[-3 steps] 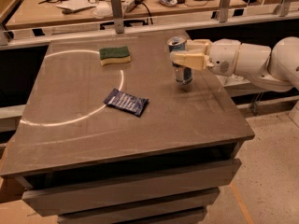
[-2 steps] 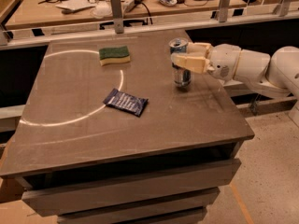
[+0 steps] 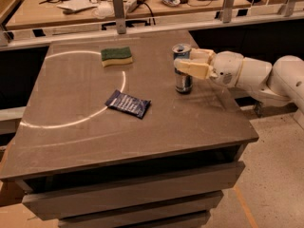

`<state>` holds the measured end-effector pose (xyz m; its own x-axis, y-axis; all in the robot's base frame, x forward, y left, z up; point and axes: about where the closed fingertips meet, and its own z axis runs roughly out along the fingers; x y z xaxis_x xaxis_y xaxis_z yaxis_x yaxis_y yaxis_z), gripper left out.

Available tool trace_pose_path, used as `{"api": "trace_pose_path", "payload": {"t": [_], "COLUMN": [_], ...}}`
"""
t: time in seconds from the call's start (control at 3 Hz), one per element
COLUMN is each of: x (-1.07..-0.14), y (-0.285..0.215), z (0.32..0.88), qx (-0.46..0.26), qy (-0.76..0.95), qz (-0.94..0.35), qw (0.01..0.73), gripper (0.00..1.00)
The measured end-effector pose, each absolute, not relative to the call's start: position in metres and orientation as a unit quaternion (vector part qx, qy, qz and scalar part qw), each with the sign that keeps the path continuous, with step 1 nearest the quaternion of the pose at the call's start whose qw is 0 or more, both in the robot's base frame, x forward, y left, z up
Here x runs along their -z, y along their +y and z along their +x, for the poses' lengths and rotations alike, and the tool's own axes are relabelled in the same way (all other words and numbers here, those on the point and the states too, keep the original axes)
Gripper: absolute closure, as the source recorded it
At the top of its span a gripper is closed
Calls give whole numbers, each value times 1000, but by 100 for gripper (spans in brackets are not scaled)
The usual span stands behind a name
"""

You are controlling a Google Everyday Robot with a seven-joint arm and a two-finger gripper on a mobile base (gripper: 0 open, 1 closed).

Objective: Place redbull can upright

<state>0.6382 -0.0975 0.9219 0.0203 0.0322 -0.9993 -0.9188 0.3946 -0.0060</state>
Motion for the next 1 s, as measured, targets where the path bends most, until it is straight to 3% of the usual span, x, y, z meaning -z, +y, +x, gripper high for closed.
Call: {"api": "trace_pose_path", "payload": {"t": [0.67,1.0], "x": [-918,-916], "y": [-102,-106], "z": [637,636], "qx": [-398,-392], "qy": [574,578], "qz": [-383,-386], "qw": [605,603], "gripper": [0,0]}}
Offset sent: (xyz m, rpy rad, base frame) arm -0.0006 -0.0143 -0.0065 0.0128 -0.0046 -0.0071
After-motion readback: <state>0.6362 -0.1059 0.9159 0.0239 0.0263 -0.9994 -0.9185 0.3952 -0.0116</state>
